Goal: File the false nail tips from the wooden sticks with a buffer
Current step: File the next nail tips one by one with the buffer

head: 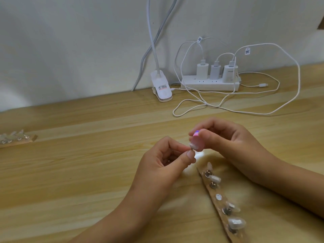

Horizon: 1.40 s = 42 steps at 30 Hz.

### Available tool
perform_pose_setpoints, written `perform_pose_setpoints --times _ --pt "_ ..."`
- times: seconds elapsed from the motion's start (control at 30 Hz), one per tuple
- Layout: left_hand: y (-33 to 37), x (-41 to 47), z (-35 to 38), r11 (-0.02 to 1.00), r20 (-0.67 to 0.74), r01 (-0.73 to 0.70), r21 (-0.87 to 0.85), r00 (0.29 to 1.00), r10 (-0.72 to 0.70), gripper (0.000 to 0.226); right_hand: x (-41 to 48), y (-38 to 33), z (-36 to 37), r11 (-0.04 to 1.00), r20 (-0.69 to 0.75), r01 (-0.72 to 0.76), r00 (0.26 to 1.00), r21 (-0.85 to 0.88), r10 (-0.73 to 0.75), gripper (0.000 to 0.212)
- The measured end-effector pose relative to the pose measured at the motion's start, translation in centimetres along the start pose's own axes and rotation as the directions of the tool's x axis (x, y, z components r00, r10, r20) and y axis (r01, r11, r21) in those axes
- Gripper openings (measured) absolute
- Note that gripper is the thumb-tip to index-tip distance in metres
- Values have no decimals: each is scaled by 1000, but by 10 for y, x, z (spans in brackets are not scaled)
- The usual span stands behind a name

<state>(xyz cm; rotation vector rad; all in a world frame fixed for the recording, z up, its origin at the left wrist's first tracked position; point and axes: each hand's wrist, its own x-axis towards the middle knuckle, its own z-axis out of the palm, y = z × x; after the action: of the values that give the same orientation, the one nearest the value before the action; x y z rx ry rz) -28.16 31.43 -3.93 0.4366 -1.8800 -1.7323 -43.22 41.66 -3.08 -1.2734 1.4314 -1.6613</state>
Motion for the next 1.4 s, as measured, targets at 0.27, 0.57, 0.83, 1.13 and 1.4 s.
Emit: perform_pose_setpoints --times 0.27,0.57,0.83,1.13,1.4 --pt "-1 -1 -1 1000 2 12 9 1000 -12 6 -2 -3 4 999 -61 43 997 -25 -45 23" --pt "0 0 1 999 6 28 -20 1000 -28 11 0 0 2 995 -115 95 988 -45 -99 22" --pt "0 0 1 999 6 30 -17 1000 -30 15 0 1 3 993 -69 117 991 -19 -118 21" --pt "2 0 1 999 10 42 -25 999 -42 13 -1 3 1 992 -59 121 991 -25 -123 13" --pt "3 -1 1 999 11 42 -19 999 -42 13 -1 5 2 996 7 73 997 -42 -73 12"
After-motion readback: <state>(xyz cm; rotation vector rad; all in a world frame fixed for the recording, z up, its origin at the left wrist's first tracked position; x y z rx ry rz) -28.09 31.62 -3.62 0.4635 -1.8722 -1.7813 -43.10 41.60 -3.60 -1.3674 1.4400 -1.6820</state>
